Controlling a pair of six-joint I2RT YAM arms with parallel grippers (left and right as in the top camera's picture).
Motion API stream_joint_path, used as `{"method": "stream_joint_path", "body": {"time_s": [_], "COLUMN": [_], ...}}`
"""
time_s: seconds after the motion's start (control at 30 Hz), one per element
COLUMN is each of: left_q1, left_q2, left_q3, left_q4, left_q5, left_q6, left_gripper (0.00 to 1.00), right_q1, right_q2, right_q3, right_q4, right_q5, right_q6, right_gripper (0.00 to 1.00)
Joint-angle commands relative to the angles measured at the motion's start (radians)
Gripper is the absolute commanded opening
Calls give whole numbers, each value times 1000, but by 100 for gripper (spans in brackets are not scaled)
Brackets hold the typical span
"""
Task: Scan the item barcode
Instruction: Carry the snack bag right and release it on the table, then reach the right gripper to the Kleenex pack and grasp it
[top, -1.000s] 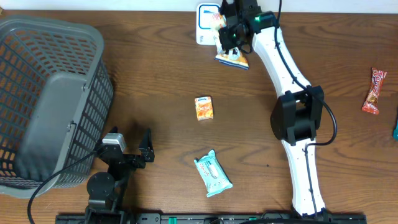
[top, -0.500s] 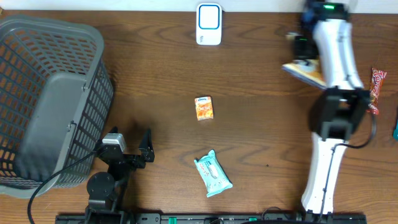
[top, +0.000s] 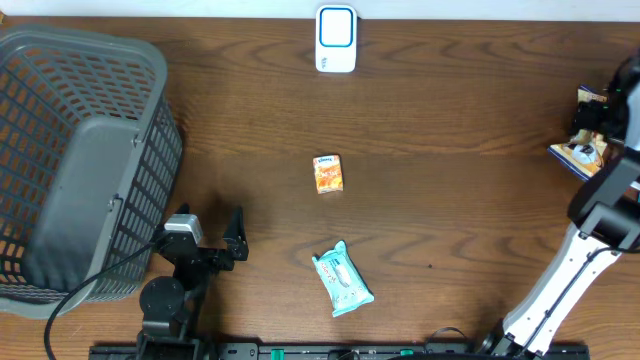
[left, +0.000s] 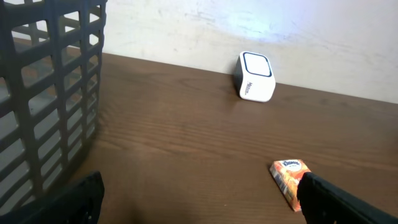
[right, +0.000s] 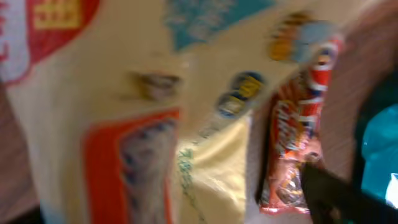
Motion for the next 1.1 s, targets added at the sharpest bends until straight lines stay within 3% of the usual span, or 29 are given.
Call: {"method": "stream_joint_path", "body": {"time_s": [0.0, 0.2, 0.27, 0.57, 0.8, 0.97, 1.07], "left_q1": [4, 4, 4, 4, 4, 4, 4], "left_q2": [-1, -1, -1, -1, -1, -1, -1], "left_q3": [-28, -28, -28, -28, -28, -28, -28], "left_q4": [-14, -14, -14, -14, -14, -14, -14], "left_q5": [6, 6, 6, 6, 6, 6, 6], "left_q6": [-13, -13, -13, -13, -13, -13, -13], "left_gripper": [98, 98, 98, 98, 98, 98, 98], "right_q1": [-7, 60, 109, 497, 808, 953, 987], "right_q2": [-116, -293, -340, -397, -344, -335, -335], "right_q3": [117, 192, 192, 172, -17, -274, -410], "right_q4": [-18, -31, -48, -228, -279, -148, -31], "right_q5": [-197, -614, -650, -618, -555, -475, -476], "right_q6": [64, 73, 84, 192, 191, 202, 260], "right_gripper": [99, 99, 99, 99, 99, 71, 68]}}
